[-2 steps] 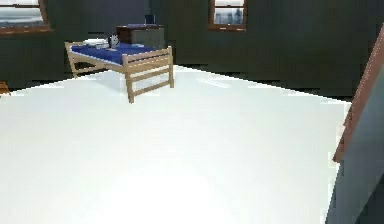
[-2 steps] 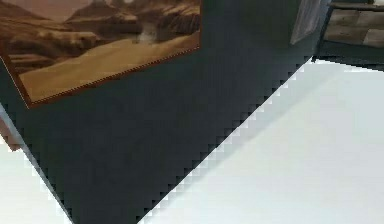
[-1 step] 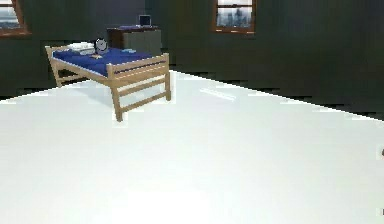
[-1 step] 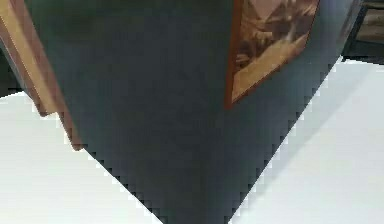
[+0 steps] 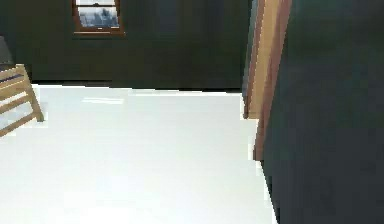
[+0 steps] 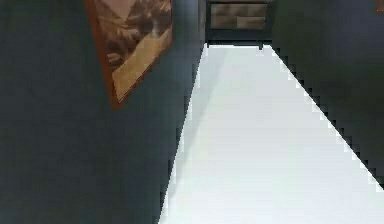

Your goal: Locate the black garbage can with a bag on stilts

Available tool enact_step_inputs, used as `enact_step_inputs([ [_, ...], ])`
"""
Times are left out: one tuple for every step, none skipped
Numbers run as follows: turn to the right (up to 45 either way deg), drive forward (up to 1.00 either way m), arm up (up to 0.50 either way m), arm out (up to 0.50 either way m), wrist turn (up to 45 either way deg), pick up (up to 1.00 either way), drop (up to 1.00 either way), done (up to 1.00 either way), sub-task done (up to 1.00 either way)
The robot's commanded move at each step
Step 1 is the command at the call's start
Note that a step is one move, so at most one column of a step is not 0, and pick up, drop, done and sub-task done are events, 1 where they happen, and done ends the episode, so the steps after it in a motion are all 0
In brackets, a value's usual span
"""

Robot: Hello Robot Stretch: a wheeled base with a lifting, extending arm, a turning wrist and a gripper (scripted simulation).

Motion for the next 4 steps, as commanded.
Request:
enact_step_inputs([
  [0.0,1.0,0.0,0.0,0.0,0.0,0.0,0.0,0.0],
  [0.0,0.5,0.0,0.0,0.0,0.0,0.0,0.0,0.0],
  [6.0,0.0,0.0,0.0,0.0,0.0,0.0,0.0,0.0],
  [0.0,0.15,0.0,0.0,0.0,0.0,0.0,0.0,0.0],
])
